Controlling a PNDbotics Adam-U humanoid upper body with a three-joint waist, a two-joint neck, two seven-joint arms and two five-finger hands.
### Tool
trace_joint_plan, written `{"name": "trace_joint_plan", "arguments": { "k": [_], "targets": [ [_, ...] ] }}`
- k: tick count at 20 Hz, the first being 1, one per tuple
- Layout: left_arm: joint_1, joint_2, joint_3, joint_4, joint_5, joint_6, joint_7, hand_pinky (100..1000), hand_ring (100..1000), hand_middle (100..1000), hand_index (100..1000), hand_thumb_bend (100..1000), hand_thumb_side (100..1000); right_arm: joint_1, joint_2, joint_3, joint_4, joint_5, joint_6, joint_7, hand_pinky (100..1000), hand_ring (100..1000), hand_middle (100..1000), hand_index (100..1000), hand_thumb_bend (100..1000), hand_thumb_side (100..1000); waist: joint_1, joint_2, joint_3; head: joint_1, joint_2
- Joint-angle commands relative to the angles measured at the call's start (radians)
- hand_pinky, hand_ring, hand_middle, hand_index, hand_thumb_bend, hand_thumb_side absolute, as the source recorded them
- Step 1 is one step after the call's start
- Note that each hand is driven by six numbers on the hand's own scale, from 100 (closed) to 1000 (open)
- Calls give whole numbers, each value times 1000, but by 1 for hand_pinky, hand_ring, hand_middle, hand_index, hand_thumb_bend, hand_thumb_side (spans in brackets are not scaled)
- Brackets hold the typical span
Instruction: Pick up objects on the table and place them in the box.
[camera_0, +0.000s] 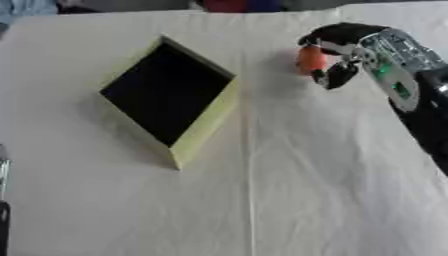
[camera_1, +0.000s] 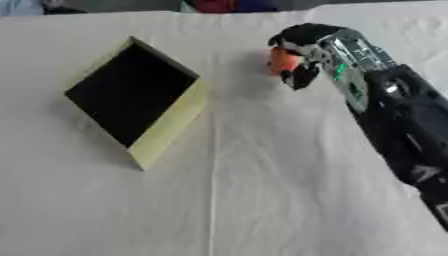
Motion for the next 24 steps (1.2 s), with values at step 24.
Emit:
{"name": "trace_joint_plan", "arguments": {
  "k": [24],
  "targets": [
    [-8,2,2,-19,10,2,-21,612,685,716,768,100,589,-42,38,-105,115,155,74,-96,984,971,853,994,100,126,9,6,18,-30,-26]
  ]
}}
